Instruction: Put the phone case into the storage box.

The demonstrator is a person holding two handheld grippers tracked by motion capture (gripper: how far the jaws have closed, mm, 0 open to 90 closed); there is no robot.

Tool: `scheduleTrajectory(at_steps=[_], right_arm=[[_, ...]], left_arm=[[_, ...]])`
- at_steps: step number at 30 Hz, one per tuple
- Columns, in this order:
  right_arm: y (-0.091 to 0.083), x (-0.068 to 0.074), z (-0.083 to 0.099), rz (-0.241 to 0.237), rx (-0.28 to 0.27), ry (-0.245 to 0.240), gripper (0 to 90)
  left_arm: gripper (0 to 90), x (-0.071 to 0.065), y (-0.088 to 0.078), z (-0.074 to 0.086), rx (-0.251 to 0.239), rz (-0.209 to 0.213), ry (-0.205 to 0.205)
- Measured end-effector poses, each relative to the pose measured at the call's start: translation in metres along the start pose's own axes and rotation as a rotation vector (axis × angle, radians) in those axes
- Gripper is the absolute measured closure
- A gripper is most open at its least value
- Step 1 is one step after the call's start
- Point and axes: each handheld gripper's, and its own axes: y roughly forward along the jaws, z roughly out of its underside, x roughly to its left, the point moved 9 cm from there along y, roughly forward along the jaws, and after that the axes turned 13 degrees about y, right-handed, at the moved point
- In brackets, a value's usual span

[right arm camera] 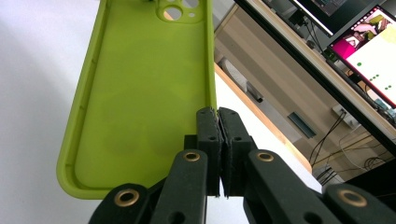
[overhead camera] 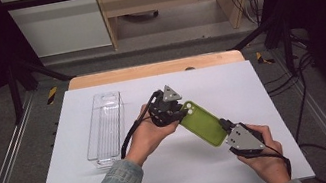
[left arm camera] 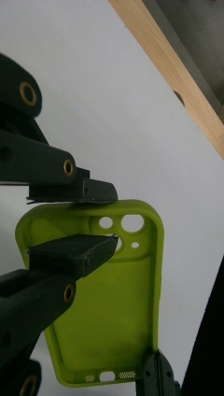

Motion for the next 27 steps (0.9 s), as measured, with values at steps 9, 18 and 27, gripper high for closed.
scheduleTrajectory(at_steps=[9, 18, 27], right_arm=[[0.0000, 0.0009, 0.0003, 0.001, 0.007, -0.008, 88.4], [0.0013, 0.0036, 0.0008, -0.013, 0.011, 0.000, 88.3], [0.0032, 0.0082, -0.0004, -0.030, 0.003, 0.009, 88.2]], left_arm=[[85.3, 0.0010, -0.0003, 0.0015, 0.036, -0.085, 0.039], [86.9, 0.0002, 0.0025, 0.0036, 0.055, -0.162, 0.071], [87.5, 0.0011, 0.0018, 0.0083, 0.044, -0.202, 0.058]])
